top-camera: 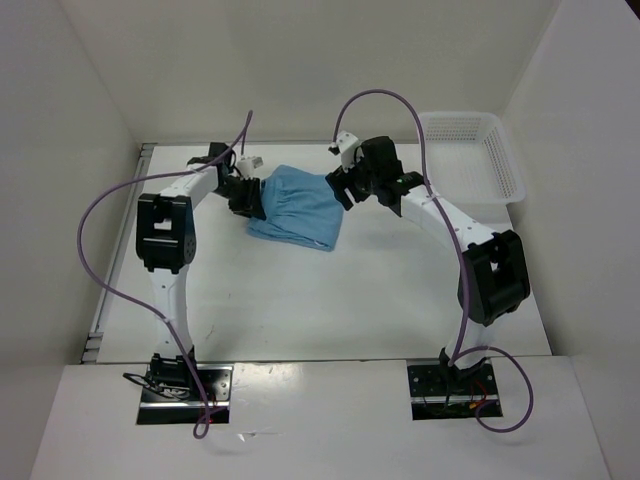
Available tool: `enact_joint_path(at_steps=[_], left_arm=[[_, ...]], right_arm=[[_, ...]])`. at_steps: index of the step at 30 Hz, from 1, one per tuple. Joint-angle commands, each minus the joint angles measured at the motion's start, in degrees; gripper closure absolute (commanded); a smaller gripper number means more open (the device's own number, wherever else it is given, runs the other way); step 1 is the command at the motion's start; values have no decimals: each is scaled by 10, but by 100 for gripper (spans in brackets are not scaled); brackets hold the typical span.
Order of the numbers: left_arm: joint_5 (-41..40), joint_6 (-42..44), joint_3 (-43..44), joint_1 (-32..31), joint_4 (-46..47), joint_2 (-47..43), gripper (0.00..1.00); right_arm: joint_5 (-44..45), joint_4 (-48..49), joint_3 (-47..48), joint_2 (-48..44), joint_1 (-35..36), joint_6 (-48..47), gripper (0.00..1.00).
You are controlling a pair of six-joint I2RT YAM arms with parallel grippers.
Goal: Fold and stack the shorts
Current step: Fold the shorts
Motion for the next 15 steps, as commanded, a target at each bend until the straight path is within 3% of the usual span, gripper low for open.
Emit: enact_joint_path(at_steps=[1, 7, 9, 15], left_arm=[[26, 7, -50, 1, -19, -22, 66], [50, 7, -140, 1, -2, -83, 64], [43, 7, -151, 1, 4, -88, 53], [37, 7, -186, 1, 21, -116, 43]], right_arm=[[-5, 25, 30, -7, -3, 13, 18], [-10, 31, 24, -7, -3, 24, 18], [-15, 31, 19, -7, -3, 30, 18], [-16, 42, 14, -17, -3, 36, 18]])
